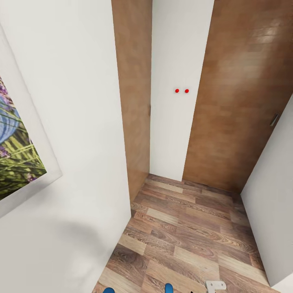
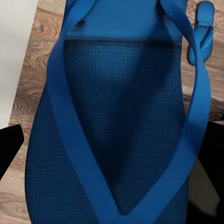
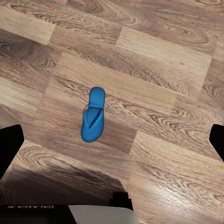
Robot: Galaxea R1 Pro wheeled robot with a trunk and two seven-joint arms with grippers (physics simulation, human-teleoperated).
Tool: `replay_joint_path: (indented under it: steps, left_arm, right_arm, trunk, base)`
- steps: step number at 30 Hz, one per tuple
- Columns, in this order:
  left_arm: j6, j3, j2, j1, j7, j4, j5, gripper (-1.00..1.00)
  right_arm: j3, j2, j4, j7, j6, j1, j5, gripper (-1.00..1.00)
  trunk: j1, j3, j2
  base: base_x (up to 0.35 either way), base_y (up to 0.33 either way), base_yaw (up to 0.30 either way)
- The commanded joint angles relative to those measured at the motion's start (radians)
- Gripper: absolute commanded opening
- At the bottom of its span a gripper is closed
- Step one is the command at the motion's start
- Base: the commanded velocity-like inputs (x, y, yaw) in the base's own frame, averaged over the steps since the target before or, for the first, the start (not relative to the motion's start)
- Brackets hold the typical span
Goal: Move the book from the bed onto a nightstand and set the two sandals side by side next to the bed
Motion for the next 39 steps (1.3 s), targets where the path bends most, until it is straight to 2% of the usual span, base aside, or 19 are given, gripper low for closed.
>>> replay_joint_path:
  steps: [1, 8, 18, 20, 23, 27, 31, 32, 35, 39]
  left_arm:
    - [-0.002, -0.008, 0.000, -0.001, -0.001, 0.001, 0.010, -1.00]
    - [-0.029, -0.008, 0.000, -0.001, -0.001, 0.001, 0.007, -1.00]
    - [-0.057, -0.008, 0.000, -0.001, -0.001, 0.000, 0.009, -1.00]
    - [-0.058, -0.007, 0.000, -0.001, -0.001, 0.000, 0.010, -1.00]
    - [-0.058, -0.006, 0.000, -0.001, 0.000, 0.000, 0.010, -1.00]
    - [-0.056, -0.005, 0.001, -0.001, 0.001, 0.000, 0.010, -1.00]
    - [-0.057, -0.005, 0.001, -0.001, 0.000, 0.000, 0.011, -1.00]
    - [-0.057, -0.005, 0.002, -0.001, 0.000, 0.000, 0.012, -1.00]
    - [-0.058, -0.005, 0.002, -0.001, 0.000, 0.000, 0.012, -1.00]
    - [-0.060, -0.005, 0.002, -0.001, 0.000, -0.001, 0.012, -1.00]
  right_arm:
    - [-0.008, 0.001, 0.001, 0.007, -0.003, -0.001, 0.008, 1.00]
    - [-0.008, 0.000, 0.001, 0.007, -0.004, -0.001, 0.010, 1.00]
    - [-0.006, 0.002, 0.001, 0.007, -0.004, -0.001, 0.008, 1.00]
    - [0.007, 0.004, 0.001, 0.004, -0.002, -0.001, 0.010, 1.00]
    - [0.036, 0.019, 0.003, -0.011, 0.006, -0.001, 0.009, 1.00]
    - [0.056, 0.051, 0.006, -0.082, 0.059, -0.005, 0.009, 1.00]
    - [0.061, 0.076, 0.006, -0.124, 0.119, -0.009, 0.019, 1.00]
    - [0.062, 0.089, 0.007, -0.135, 0.137, -0.011, 0.028, 1.00]
    - [0.063, 0.109, 0.013, -0.146, 0.155, -0.012, 0.042, 1.00]
    - [0.064, 0.117, 0.040, -0.152, 0.157, -0.013, 0.049, 1.00]
  trunk:
    - [0.001, -0.002, -0.002]
    - [0.001, -0.002, -0.002]
    - [0.039, -0.033, -0.072]
    - [0.047, -0.040, -0.086]
    - [0.058, -0.049, -0.107]
    - [0.073, -0.062, -0.135]
    - [0.089, -0.074, -0.163]
    - [0.093, -0.077, -0.170]
    - [0.104, -0.087, -0.191]
    - [0.119, -0.099, -0.219]
  base:
    - [0.000, 0.000, -0.009]
    - [0.000, 0.000, -0.004]
    - [0.000, 0.000, 0.000]
    - [0.000, 0.000, 0.000]
    - [0.000, 0.000, 0.000]
    - [0.000, 0.000, 0.000]
    - [0.000, 0.000, 0.000]
    - [0.000, 0.000, 0.000]
    - [0.000, 0.000, 0.000]
    - [0.000, 0.000, 0.000]
